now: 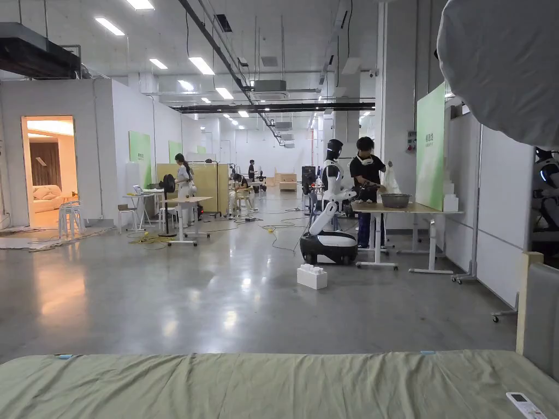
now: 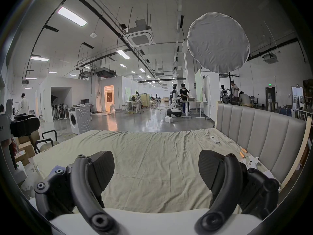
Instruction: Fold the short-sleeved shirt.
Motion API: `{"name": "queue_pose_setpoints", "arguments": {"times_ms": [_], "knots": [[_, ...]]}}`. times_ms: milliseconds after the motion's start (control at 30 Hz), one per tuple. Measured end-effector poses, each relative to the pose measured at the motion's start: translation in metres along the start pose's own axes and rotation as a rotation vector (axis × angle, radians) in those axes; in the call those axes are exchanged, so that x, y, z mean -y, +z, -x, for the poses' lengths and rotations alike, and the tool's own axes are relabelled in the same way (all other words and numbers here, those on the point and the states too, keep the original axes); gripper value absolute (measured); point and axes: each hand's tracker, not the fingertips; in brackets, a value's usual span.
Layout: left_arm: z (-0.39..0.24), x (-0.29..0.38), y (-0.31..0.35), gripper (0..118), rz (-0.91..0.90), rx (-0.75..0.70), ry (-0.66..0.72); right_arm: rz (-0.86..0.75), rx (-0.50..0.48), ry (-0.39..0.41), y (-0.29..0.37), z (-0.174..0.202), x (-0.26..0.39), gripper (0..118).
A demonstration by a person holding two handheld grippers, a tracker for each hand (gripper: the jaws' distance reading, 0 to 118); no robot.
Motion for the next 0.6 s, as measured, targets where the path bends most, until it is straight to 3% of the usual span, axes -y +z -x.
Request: {"name": "queue_pose_setpoints", "arguments": {"times_ms": [67,100,333,600], "knots": [[0.0004,0.0005,-0.0024,114,0.013,-0.003,0.009,0.003,0.012,0.006,-0.0016,0.0019,0.0017,112],[0.0005,0.0011,-0.0027,118,0.012,0.0,0.011,0.007,0.014,0.008,-0.0019,0.0032,0.0015,117],[-0.0008,0.0024,-0.0021,118,-0.001,0.004,0.016,0.014,0.006,0.072,-0.0006,0.0094,0.004,118],[-0.0006,0.0031,-0.0026,118,0.007,0.006,0.013,0.003,-0.011,0.08,-0.0002,0.0108,0.0048,118]]}}
